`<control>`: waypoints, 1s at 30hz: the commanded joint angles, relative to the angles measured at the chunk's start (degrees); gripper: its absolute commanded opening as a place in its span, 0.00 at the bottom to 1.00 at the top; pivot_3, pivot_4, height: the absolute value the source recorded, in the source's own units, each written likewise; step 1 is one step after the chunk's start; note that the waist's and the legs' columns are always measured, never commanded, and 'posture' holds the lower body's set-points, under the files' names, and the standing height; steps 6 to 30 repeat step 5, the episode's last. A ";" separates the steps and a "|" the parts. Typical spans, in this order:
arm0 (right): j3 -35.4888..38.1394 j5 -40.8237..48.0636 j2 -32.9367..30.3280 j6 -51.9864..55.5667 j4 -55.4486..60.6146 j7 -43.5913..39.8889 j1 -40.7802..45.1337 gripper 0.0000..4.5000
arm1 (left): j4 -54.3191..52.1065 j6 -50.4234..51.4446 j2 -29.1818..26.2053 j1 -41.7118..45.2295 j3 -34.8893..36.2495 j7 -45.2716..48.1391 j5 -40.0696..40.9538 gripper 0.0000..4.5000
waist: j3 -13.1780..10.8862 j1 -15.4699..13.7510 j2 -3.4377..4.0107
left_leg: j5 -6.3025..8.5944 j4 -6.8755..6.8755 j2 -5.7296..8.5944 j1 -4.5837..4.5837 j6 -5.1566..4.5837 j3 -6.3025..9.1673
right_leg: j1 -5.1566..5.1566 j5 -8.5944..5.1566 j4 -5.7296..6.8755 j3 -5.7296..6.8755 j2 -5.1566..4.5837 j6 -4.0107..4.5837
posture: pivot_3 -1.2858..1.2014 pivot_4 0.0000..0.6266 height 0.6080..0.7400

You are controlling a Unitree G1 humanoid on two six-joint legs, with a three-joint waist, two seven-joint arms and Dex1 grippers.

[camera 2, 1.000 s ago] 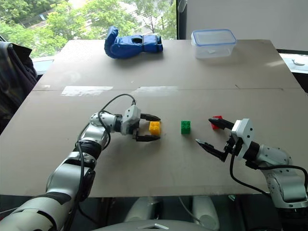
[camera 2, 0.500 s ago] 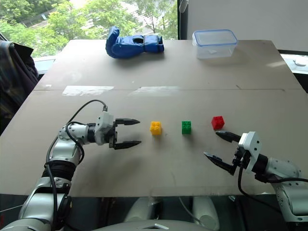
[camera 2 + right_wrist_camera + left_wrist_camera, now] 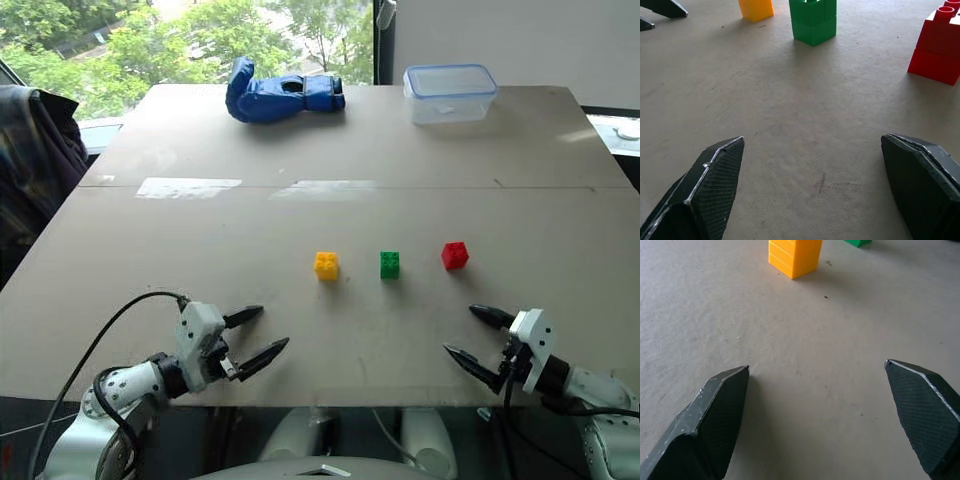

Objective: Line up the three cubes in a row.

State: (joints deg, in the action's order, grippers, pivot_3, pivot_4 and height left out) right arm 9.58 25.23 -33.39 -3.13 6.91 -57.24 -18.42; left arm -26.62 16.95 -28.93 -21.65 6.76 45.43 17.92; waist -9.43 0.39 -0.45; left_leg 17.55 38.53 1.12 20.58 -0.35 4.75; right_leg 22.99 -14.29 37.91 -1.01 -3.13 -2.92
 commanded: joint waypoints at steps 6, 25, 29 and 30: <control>1.46 0.12 -0.25 -2.33 -0.83 -0.60 -0.99 1.00 | -4.24 2.21 1.37 -1.89 -2.62 -6.09 -0.95 0.99 | 0.09 -0.02 0.14 | 0.00 0.00 0.02 0.00 0.00 -0.01 | 0.00 -0.01 0.00 0.02 0.03 0.01 | 0.52 0.24 1.00; 1.46 0.12 -0.25 -2.33 -0.83 -0.60 -0.99 1.00 | -4.24 2.21 1.37 -1.89 -2.62 -6.09 -0.95 0.99 | 0.09 -0.02 0.14 | 0.00 0.00 0.02 0.00 0.00 -0.01 | 0.00 -0.01 0.00 0.02 0.03 0.01 | 0.52 0.24 1.00; 1.46 0.12 -0.25 -2.33 -0.83 -0.60 -0.99 1.00 | -4.24 2.21 1.37 -1.89 -2.62 -6.09 -0.95 0.99 | 0.09 -0.02 0.14 | 0.00 0.00 0.02 0.00 0.00 -0.01 | 0.00 -0.01 0.00 0.02 0.03 0.01 | 0.52 0.24 1.00; 1.46 0.12 -0.25 -2.33 -0.83 -0.60 -0.99 1.00 | -4.24 2.21 1.37 -1.89 -2.62 -6.09 -0.95 0.99 | 0.09 -0.02 0.14 | 0.00 0.00 0.02 0.00 0.00 -0.01 | 0.00 -0.01 0.00 0.02 0.03 0.01 | 0.52 0.24 1.00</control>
